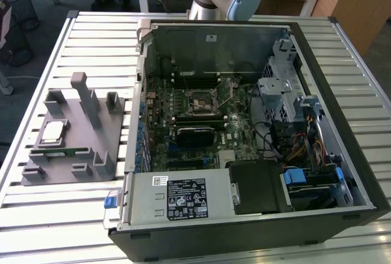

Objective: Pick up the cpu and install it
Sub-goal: 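Pick up the cpu and move it towards the insertion slot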

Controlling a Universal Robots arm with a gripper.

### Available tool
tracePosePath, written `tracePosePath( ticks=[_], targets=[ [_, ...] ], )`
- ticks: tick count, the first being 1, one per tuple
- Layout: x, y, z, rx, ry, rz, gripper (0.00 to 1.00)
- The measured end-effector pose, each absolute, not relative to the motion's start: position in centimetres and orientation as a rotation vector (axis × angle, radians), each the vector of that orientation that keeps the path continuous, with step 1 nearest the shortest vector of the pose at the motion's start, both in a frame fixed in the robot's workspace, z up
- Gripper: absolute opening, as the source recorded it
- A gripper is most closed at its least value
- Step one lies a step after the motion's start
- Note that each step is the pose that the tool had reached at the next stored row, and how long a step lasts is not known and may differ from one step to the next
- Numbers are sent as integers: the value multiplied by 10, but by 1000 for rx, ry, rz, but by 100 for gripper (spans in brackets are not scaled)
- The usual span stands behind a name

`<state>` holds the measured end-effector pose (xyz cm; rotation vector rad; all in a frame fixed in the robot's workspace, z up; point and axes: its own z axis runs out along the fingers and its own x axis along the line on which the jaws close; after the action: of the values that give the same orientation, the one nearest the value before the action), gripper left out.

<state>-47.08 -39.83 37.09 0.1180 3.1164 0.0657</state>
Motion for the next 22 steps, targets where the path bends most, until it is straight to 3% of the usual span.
tracePosePath(
  ticks=[17,19,21,22],
  targets=[
    [-470,-398,360,60,3119,66,11],
    [-470,-398,357,49,3119,67,17],
    [-470,-398,353,40,3119,67,29],
    [-470,-398,352,36,3119,67,29]
  ],
)
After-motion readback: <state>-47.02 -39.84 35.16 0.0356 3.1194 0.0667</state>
